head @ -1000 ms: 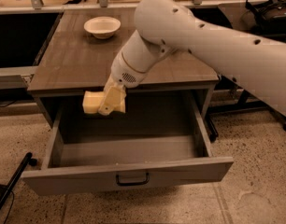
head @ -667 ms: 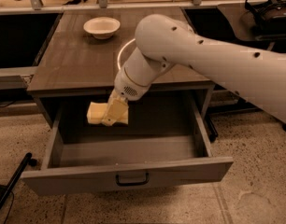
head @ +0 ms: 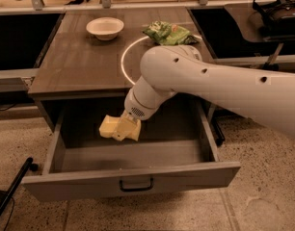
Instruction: Place sponge into top drawer
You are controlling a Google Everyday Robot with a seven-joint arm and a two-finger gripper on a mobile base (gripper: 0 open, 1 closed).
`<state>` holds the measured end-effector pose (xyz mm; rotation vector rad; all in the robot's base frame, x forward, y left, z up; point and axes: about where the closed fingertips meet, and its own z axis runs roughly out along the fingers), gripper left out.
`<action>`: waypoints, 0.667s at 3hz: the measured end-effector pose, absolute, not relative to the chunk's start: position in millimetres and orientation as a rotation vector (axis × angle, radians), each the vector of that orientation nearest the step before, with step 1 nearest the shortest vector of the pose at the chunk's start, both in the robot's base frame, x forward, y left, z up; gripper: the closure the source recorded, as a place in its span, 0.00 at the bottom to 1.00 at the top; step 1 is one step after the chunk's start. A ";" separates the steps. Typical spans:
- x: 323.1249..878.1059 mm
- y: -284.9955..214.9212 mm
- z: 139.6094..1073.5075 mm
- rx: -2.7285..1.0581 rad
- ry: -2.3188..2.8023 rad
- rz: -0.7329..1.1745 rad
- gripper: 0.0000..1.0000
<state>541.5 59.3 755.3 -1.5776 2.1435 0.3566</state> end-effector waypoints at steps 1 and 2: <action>548.7 47.7 731.4 -1.478 2.197 0.297 1.00; 558.6 42.1 712.8 -1.408 2.207 0.263 1.00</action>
Offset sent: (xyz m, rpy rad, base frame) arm 0.0304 -0.0266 -0.0648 0.0078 -0.0825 -0.2161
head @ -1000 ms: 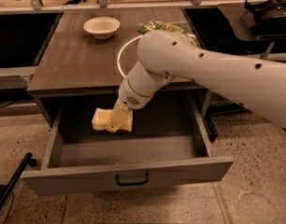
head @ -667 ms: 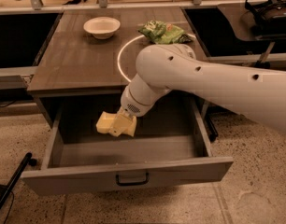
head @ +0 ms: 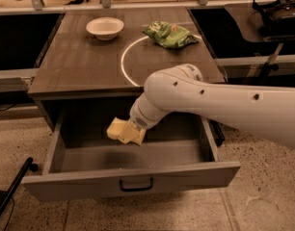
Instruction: Place sponge into top drawer
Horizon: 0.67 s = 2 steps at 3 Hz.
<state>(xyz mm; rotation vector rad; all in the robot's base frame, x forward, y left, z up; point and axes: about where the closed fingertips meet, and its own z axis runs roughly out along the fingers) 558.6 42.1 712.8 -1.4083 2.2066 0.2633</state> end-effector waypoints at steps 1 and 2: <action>567.0 40.6 697.2 -1.369 2.205 0.247 1.00; 574.0 41.9 681.3 -1.341 2.210 0.257 0.84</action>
Offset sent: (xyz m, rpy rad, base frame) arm 0.0253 -0.0002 -0.0543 0.0449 -0.0143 -0.0712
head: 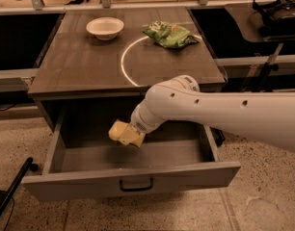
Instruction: Place sponge into top drawer
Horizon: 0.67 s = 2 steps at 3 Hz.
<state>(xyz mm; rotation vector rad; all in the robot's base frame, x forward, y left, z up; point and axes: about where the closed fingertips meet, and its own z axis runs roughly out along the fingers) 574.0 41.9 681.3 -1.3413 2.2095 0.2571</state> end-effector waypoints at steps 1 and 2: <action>580.5 48.0 664.7 -1.332 2.210 0.292 0.59; 586.3 55.8 652.3 -1.337 2.206 0.328 0.29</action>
Offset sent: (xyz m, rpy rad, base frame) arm 0.0184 0.0184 -0.0390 0.0613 0.0365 0.0157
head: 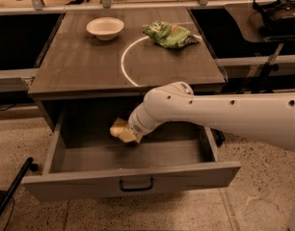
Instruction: Place sponge into top drawer
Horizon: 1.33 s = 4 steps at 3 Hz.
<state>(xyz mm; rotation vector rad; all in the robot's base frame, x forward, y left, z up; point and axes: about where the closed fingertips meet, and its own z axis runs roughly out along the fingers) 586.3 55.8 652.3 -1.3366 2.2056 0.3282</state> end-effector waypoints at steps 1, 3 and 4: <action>588.9 60.0 647.0 -1.344 2.202 0.347 0.06; 552.6 36.1 687.6 -1.321 2.167 0.393 0.00; 525.1 17.2 717.0 -1.285 2.133 0.470 0.00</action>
Offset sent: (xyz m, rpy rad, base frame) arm -0.0107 -0.0131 0.0177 -0.0103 -0.0083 0.0009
